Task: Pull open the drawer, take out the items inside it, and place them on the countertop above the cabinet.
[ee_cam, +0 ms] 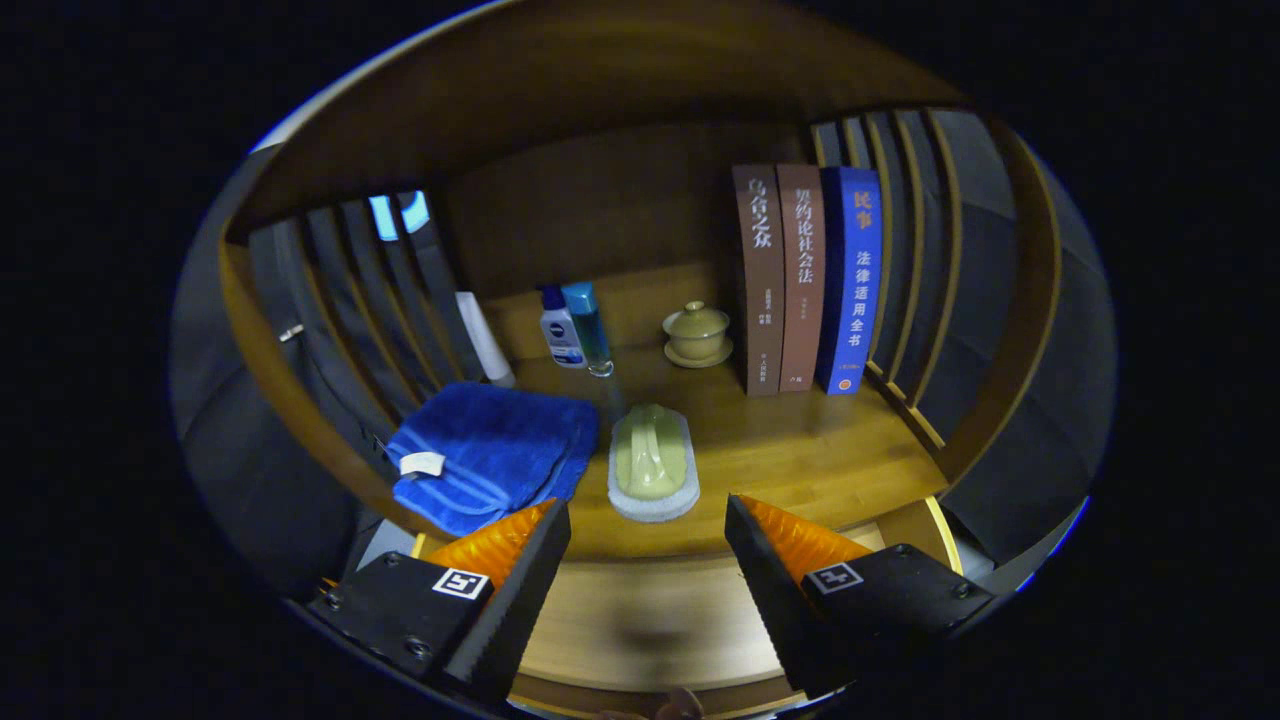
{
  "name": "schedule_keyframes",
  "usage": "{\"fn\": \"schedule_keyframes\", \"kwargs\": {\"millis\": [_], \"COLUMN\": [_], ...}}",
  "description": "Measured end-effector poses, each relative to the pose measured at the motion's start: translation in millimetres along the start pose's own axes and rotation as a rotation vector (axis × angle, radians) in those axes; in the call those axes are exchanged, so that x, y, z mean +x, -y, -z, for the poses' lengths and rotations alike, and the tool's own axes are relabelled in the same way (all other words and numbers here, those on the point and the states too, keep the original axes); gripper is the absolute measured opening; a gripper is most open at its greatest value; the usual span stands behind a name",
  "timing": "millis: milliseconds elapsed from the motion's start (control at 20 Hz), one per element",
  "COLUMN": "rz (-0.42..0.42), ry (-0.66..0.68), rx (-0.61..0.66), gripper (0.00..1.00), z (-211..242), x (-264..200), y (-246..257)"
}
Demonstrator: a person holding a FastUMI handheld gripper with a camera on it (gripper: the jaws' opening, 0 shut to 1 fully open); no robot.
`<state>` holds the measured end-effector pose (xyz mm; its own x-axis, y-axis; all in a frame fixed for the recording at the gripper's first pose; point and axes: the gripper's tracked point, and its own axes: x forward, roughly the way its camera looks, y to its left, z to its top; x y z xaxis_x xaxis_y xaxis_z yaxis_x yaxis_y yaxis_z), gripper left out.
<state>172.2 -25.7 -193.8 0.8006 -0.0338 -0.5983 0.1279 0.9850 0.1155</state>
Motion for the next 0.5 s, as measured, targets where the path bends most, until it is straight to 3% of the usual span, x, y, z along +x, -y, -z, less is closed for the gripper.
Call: {"fn": "schedule_keyframes", "kwargs": {"millis": [300,500], "rz": [-0.02,-0.032], "ry": [0.229,0.306], "rx": [-0.036,-0.049], "gripper": [0.99,0.99], "z": [23,61], "x": [-105,-146], "y": [8,6]}}
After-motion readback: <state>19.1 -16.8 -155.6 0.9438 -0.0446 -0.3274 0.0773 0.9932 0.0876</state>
